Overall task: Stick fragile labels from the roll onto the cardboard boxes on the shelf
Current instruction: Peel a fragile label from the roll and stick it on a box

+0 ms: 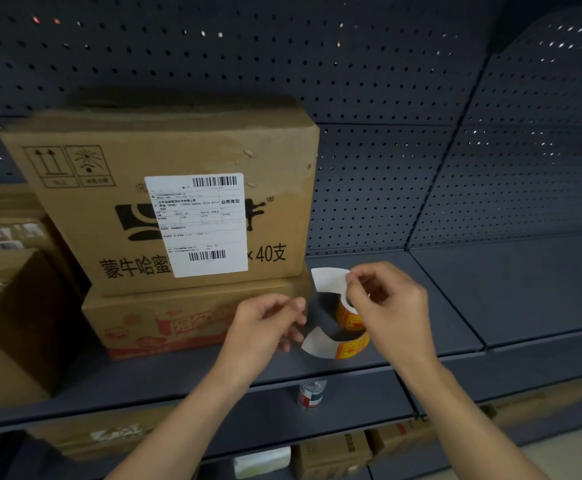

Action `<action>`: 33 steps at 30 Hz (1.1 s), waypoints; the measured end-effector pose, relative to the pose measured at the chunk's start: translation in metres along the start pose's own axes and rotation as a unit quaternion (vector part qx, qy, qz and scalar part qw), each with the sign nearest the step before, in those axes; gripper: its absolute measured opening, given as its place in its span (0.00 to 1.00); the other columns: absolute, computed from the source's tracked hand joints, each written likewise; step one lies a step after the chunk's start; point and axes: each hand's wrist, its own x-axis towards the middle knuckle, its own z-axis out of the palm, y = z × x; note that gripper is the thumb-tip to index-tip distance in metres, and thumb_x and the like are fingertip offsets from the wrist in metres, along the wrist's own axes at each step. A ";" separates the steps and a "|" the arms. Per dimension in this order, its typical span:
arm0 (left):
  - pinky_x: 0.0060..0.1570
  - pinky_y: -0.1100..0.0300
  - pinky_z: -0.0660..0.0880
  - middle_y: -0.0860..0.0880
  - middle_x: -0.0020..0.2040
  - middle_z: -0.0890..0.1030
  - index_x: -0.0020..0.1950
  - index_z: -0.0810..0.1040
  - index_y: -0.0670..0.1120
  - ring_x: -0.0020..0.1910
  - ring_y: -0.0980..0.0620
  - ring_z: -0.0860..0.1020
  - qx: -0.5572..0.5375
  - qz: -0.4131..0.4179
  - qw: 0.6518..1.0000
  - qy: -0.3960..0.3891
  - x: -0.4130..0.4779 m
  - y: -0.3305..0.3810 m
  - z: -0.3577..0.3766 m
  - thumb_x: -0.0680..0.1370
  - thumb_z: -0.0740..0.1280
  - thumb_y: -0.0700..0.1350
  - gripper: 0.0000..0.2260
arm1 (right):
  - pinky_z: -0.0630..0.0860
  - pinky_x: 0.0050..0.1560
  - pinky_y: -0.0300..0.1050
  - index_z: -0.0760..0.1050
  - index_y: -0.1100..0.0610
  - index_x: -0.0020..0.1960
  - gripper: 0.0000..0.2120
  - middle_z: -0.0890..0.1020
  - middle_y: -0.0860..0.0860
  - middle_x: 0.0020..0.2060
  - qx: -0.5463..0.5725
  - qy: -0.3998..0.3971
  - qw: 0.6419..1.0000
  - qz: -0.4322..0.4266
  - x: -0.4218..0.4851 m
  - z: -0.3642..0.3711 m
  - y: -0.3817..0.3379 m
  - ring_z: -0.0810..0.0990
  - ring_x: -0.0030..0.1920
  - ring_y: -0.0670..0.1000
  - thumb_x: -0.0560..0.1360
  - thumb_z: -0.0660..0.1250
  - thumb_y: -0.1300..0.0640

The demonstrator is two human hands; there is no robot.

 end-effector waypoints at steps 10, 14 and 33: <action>0.31 0.61 0.72 0.44 0.38 0.82 0.46 0.82 0.39 0.32 0.51 0.77 -0.215 -0.024 0.976 0.011 -0.010 0.047 -0.014 0.77 0.69 0.45 0.09 | 0.78 0.31 0.43 0.84 0.57 0.46 0.02 0.83 0.49 0.44 -0.136 0.023 0.950 -0.280 -0.014 0.025 -0.023 0.81 0.37 0.47 0.76 0.72 0.60; 0.32 0.61 0.73 0.41 0.38 0.79 0.44 0.84 0.41 0.33 0.50 0.77 -0.164 0.005 0.986 0.018 -0.012 0.049 -0.022 0.78 0.69 0.38 0.05 | 0.79 0.33 0.43 0.84 0.58 0.46 0.03 0.84 0.50 0.44 -0.152 0.007 0.937 -0.314 -0.016 0.031 -0.028 0.82 0.38 0.49 0.75 0.72 0.61; 0.35 0.67 0.75 0.45 0.34 0.81 0.45 0.83 0.41 0.32 0.56 0.79 0.022 0.227 0.971 0.079 -0.009 0.089 -0.038 0.77 0.71 0.33 0.04 | 0.78 0.45 0.38 0.84 0.52 0.48 0.03 0.85 0.49 0.41 0.218 -0.046 0.974 0.033 0.021 0.013 -0.062 0.83 0.44 0.48 0.75 0.73 0.59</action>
